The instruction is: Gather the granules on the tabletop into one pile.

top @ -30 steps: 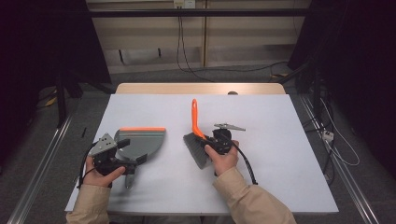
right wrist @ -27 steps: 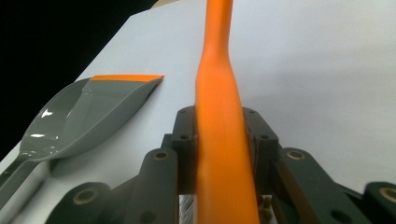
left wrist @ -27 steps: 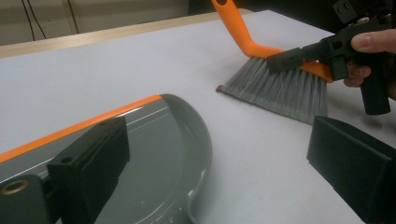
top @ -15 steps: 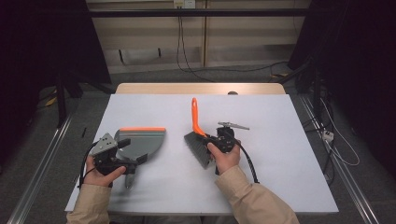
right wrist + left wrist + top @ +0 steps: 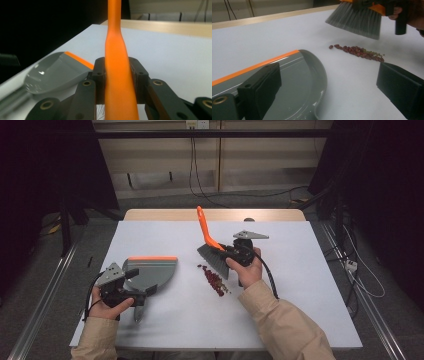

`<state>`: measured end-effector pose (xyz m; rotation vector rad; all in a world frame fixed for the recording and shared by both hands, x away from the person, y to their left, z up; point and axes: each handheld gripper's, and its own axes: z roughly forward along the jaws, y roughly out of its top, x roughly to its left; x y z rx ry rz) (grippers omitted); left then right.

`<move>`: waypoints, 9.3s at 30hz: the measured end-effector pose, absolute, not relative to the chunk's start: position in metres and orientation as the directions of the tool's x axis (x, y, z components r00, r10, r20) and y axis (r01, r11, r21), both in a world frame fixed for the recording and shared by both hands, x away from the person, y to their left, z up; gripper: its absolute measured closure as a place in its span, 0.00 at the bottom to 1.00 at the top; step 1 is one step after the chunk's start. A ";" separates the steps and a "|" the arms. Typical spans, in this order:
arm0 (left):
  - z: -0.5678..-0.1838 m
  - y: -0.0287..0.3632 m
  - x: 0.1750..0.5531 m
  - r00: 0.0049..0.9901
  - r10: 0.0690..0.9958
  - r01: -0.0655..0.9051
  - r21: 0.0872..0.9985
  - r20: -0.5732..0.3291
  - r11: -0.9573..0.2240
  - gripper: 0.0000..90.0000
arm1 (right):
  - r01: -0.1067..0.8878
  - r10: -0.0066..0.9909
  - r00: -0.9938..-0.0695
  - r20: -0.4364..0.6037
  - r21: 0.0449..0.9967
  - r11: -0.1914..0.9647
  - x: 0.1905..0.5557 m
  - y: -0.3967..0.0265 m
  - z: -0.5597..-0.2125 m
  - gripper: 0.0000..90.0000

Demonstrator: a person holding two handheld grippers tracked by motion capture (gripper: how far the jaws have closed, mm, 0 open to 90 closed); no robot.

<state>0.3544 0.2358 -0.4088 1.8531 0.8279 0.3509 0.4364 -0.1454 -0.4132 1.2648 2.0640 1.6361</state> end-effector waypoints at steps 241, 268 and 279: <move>-0.412 0.240 0.356 0.710 0.691 0.399 0.886 -0.135 -0.237 0.06 | 0.298 0.242 -0.948 0.206 0.838 0.456 0.422 -0.147 -0.435 0.79; -0.411 0.240 0.334 0.735 0.668 0.411 0.859 -0.115 -0.305 0.07 | 0.340 0.457 -0.878 0.141 0.856 0.390 0.397 -0.189 -0.396 0.79; -0.415 0.239 0.328 0.736 0.670 0.415 0.846 -0.096 -0.334 0.07 | 0.367 0.636 -0.768 0.070 0.862 0.348 0.383 -0.209 -0.408 0.79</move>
